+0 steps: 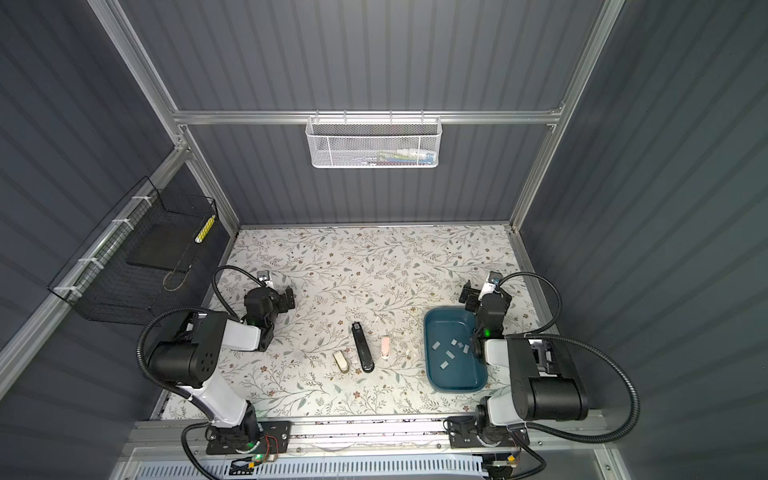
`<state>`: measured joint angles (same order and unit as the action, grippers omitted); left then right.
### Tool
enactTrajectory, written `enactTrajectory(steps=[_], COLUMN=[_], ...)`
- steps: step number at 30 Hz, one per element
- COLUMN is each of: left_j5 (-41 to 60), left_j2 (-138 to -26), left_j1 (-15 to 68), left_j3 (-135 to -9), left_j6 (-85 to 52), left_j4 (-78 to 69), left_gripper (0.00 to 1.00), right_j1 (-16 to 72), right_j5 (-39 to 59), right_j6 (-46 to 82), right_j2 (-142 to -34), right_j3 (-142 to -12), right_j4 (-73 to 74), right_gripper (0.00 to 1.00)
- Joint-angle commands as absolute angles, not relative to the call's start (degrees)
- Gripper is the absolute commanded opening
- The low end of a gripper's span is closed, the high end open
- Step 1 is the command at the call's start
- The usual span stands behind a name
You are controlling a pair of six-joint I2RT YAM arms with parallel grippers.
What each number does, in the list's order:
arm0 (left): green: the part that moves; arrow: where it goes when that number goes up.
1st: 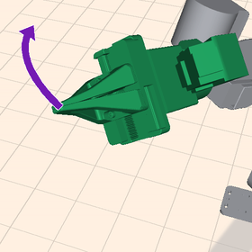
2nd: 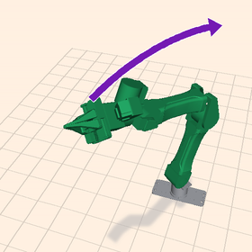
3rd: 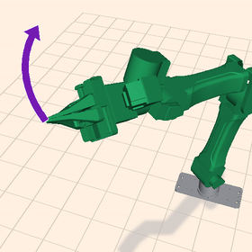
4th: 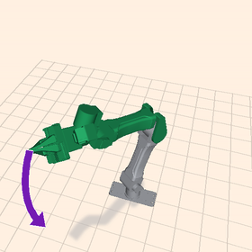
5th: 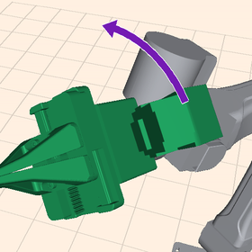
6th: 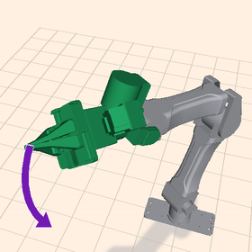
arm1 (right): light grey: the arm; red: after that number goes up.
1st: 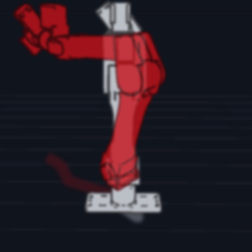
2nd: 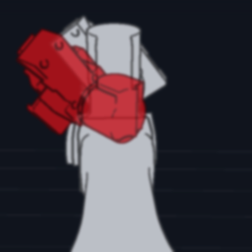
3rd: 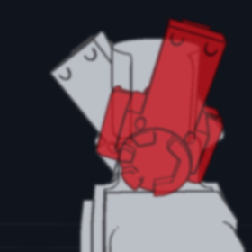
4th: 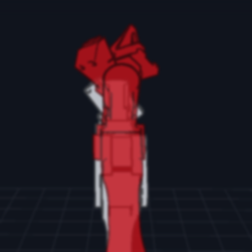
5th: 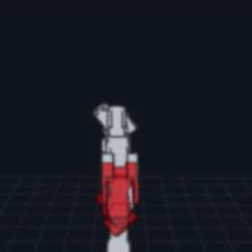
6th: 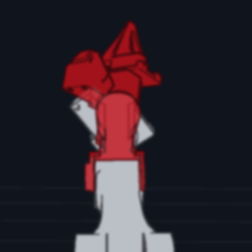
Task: Load the staples into the stapler
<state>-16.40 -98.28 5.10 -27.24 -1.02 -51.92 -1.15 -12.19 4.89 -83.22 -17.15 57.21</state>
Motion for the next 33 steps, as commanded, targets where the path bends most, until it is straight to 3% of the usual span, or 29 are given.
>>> enactTrajectory(steps=[1, 28, 31, 33], left_j5=[-16.2, -18.0, -27.3, -27.8], left_j2=[-98.3, -97.2, -87.3, -82.5], left_j1=[4.8, 5.1, 8.4, 9.1], left_j3=[-26.7, -27.0, -32.7, -36.6], left_j6=[0.0, 0.0, -2.9, -5.3], left_j4=[-53.0, -52.8, -32.3, -20.6], left_gripper=[1.00, 1.00, 1.00, 1.00], right_j1=[-1.0, -0.3, 0.7, 3.3], right_j5=[-13.0, -15.4, -15.3, -18.5], right_j6=[4.4, 4.4, 2.9, 0.5], right_j2=[-83.7, -82.8, -81.2, -81.6], right_j3=[-17.1, -15.9, -12.5, -12.2], right_j4=[58.8, 61.0, 65.9, 67.6], right_gripper=[0.99, 0.99, 0.99, 0.99])
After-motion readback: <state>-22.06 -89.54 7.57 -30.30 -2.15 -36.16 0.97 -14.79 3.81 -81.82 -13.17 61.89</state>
